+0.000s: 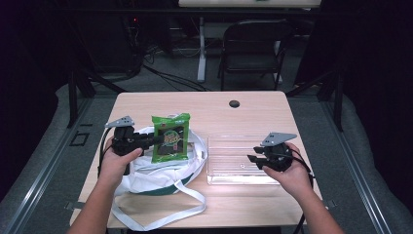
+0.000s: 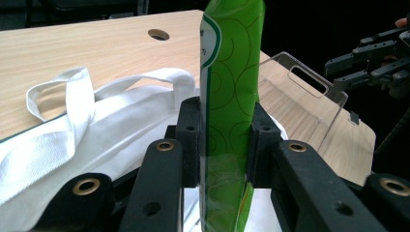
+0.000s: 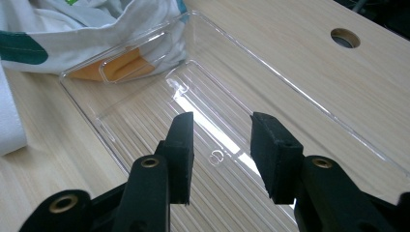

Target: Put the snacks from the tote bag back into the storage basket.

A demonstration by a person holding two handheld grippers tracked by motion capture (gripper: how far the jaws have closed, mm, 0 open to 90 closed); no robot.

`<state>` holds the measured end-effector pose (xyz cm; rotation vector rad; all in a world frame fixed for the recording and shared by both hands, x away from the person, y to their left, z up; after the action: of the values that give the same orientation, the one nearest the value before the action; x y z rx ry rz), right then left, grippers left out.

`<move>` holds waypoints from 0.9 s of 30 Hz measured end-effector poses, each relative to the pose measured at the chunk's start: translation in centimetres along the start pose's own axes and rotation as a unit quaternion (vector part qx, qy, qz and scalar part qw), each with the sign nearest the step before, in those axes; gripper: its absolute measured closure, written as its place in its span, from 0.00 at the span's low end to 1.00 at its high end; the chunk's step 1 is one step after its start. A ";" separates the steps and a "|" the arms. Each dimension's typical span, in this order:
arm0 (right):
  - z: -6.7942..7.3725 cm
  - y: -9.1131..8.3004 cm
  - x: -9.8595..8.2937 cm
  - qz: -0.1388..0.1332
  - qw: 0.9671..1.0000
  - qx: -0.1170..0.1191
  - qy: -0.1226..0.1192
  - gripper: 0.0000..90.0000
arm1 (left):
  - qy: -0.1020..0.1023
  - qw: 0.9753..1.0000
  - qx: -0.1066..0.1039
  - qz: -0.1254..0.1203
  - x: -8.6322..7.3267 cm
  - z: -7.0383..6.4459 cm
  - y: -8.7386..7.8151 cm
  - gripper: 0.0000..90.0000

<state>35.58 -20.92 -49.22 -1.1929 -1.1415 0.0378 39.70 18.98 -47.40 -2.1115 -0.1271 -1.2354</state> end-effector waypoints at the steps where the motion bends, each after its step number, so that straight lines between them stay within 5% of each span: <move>1: 0.0 -0.1 0.2 0.004 1.000 0.003 -0.007 0.68 | 0.002 1.000 0.000 0.002 0.1 0.0 0.0 0.81; 21: 0.1 -1.5 3.5 0.025 0.996 0.039 -0.077 0.67 | 0.025 1.000 -0.009 -0.003 1.8 -1.5 0.1 0.81; 27: 0.1 -1.9 4.6 0.039 0.992 0.045 -0.108 0.66 | 0.033 0.999 -0.018 -0.006 2.5 -2.2 0.6 0.81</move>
<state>36.70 -19.10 -44.72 -1.1722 -1.2672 0.2798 39.68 16.62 -44.99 -2.1006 -0.0893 -1.3225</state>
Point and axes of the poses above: each handheld gripper's, and its own axes: y roughly forward along the jaws, x roughly out of its top, z roughly to its left, the point moved 4 cm from there along y, roughly forward along the jaws, and after that the axes turned 5 degrees about z, right-handed, at the moved point
